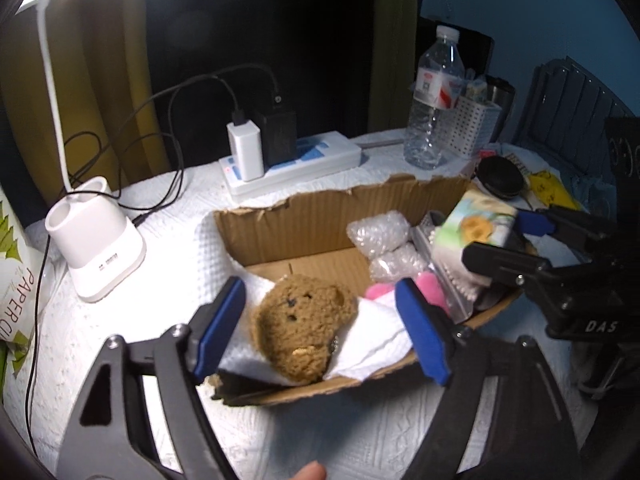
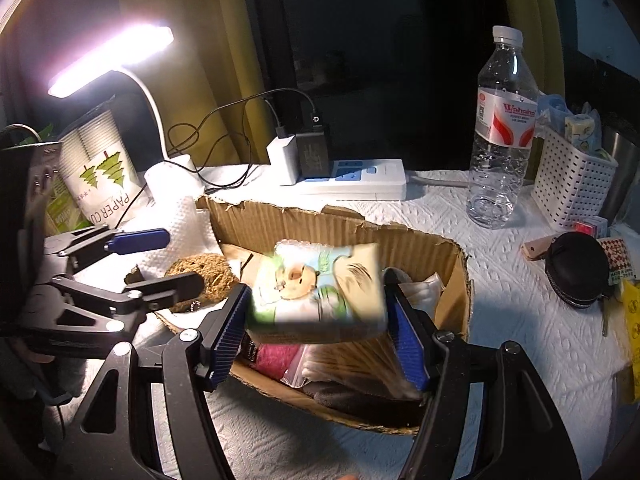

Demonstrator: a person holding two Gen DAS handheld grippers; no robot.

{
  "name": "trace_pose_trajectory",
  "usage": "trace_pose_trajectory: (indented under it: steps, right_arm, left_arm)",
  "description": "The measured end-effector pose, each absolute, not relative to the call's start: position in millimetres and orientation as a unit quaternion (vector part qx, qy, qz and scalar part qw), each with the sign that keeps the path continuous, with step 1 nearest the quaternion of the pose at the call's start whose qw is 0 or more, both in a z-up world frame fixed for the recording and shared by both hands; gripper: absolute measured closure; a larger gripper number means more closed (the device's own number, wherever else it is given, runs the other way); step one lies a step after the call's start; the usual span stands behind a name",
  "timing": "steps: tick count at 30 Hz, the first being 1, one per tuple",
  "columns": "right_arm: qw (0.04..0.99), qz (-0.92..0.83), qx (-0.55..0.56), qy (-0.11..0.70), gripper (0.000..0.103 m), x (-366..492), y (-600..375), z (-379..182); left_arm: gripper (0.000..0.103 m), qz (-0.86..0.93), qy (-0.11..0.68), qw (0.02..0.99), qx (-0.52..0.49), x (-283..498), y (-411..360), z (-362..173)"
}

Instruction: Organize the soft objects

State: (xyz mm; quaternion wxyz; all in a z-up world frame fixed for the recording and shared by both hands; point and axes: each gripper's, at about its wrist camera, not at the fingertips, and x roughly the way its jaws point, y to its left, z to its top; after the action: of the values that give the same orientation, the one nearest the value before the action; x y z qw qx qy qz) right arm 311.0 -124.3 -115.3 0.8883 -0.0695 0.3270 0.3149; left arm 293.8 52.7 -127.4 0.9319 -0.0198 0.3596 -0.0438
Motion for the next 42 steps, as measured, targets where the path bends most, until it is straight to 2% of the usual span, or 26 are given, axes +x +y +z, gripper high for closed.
trace_pose_trajectory:
  steps: [5,42]
  right_arm:
    - [0.894,0.307,-0.072,0.317,0.027,301.2,-125.9,-106.5]
    - [0.931,0.285,-0.088,0.209,0.027,143.4,-168.2,-12.1]
  left_arm:
    - [0.011,-0.035,0.336,0.941,-0.027,277.8,54.6,-113.5]
    - [0.01,0.049,0.231,0.969,-0.078,112.3,37.4,-9.4]
